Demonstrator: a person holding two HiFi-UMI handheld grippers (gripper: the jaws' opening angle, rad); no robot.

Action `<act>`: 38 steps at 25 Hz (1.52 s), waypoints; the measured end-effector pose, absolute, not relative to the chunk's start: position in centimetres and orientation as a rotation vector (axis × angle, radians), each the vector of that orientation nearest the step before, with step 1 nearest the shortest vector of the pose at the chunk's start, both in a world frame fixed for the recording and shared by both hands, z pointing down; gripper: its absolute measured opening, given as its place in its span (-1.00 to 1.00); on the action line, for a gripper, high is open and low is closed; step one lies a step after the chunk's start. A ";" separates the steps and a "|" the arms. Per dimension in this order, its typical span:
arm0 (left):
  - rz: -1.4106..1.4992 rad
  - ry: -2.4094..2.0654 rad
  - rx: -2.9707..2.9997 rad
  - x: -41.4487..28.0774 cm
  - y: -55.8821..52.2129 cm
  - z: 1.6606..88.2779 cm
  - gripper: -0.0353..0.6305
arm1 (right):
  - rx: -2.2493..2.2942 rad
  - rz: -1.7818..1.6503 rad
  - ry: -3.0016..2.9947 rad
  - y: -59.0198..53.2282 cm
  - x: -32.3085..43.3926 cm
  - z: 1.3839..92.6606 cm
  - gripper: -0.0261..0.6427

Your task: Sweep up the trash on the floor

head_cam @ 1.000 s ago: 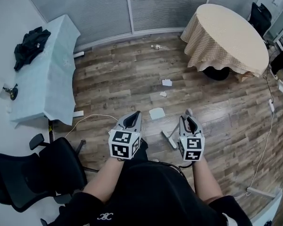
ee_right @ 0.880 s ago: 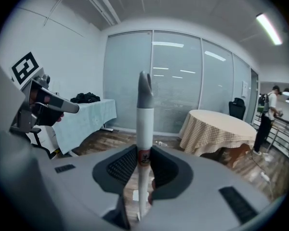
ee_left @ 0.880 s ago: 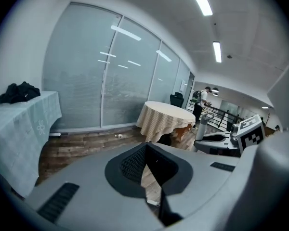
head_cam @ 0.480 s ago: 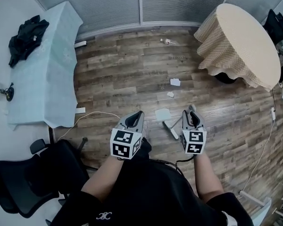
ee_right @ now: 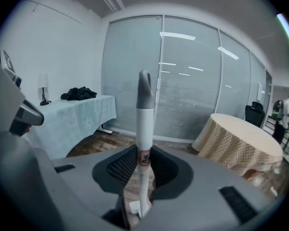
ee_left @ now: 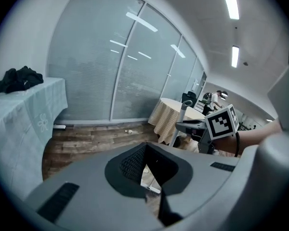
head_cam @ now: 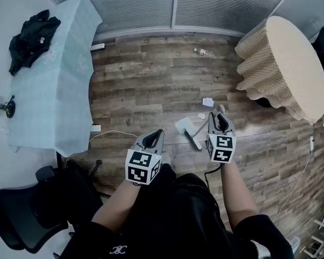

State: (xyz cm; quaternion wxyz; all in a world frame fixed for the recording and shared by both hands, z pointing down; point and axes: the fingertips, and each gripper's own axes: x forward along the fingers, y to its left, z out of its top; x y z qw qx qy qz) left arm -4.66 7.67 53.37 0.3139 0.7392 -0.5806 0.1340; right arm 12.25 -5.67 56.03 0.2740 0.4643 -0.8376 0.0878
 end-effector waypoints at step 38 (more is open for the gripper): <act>0.381 -1.710 1.835 -7.2 -8.5 51.2 -0.91 | 1.360 0.277 -2.419 -27.3 13.1 50.3 -0.63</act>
